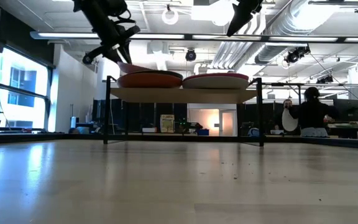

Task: Place and stack plates onto a shelf
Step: Stack the light pink plate on top of the light blue plate on the shelf, then return to Home Position

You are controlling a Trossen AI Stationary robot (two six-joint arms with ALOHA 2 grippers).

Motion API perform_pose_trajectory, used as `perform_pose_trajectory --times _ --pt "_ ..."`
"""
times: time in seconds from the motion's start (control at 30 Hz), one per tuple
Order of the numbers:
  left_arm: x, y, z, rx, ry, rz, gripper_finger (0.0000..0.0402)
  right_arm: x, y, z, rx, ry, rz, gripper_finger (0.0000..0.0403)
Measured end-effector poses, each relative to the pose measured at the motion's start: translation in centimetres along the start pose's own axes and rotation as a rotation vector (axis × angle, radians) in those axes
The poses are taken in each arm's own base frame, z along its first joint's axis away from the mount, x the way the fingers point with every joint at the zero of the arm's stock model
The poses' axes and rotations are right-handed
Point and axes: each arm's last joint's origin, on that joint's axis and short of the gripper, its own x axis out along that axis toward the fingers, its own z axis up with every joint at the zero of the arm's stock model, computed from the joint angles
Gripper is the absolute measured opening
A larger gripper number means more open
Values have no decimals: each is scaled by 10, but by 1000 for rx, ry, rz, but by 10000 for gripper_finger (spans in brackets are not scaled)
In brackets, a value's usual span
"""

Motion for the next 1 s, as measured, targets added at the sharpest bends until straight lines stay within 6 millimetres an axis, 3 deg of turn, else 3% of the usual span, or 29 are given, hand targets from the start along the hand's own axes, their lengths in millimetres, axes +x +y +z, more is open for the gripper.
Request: perform_pose_trajectory --times 0.43,1.0 --pt "12 2 -5 2 84 38 129 0 0 0 -1 2 1 78" --pt "4 8 -8 64 145 88 129 0 0 0 -1 2 0 78"
